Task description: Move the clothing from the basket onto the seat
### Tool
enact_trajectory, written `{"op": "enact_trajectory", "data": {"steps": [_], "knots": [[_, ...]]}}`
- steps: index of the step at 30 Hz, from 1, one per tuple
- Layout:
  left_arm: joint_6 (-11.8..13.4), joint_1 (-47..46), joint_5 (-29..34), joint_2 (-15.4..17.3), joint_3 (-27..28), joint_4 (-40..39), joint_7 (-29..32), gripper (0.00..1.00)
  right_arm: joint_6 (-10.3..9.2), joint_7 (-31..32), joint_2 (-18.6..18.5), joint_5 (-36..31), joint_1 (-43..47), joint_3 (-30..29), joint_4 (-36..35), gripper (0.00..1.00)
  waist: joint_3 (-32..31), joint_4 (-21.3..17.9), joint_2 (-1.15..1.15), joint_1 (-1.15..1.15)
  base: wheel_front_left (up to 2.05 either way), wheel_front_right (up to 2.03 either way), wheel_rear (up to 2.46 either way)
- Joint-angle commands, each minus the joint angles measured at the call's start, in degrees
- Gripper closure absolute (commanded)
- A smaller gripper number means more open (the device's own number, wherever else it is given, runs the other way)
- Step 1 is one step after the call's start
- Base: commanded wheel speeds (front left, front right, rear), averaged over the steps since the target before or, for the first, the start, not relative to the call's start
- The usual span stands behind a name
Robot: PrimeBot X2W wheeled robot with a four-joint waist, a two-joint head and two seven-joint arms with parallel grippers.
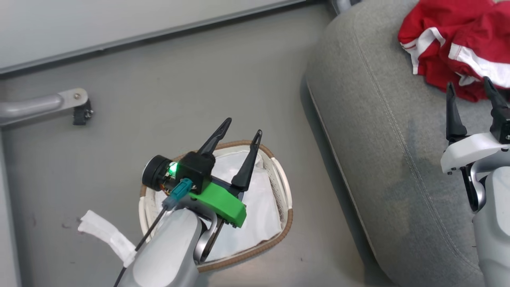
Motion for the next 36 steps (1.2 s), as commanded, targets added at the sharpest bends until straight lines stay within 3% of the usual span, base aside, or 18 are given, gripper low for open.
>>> {"op": "enact_trajectory", "data": {"steps": [1,11,21,28,36], "knots": [[0.1,1.4,-0.3,0.0,1.3,-0.3,0.0,0.0,-0.08,-0.1,-0.3,0.5,-0.2,0.3,-0.1,0.0,-3.9,3.6,0.0,0.0,0.0,0.0,0.0],[1.8,6.9,0.2,-0.3,11.3,-2.2,0.0,0.0,-0.08,-0.1,2.2,1.7,-1.5,2.9,0.3,0.0,-8.8,9.5,0.0,0.0,0.0,0.0,0.0],[3.0,13.7,0.6,-0.5,20.6,-3.5,0.0,0.0,-0.08,-0.1,6.1,3.9,3.2,3.3,-0.2,0.0,-13.2,15.0,0.0,0.0,0.0,0.0,0.0],[3.3,18.6,-0.6,-0.5,24.3,-4.4,0.0,0.0,-0.08,-0.1,7.6,6.6,8.0,3.9,-1.2,0.0,-15.4,17.0,0.0,0.0,0.0,0.0,0.0],[2.8,23.1,-1.8,-0.5,24.4,-4.2,0.0,0.0,-0.08,-0.1,7.6,15.4,16.0,7.2,-2.3,0.0,-17.7,17.9,0.0,0.0,0.0,0.0,0.0]]}}
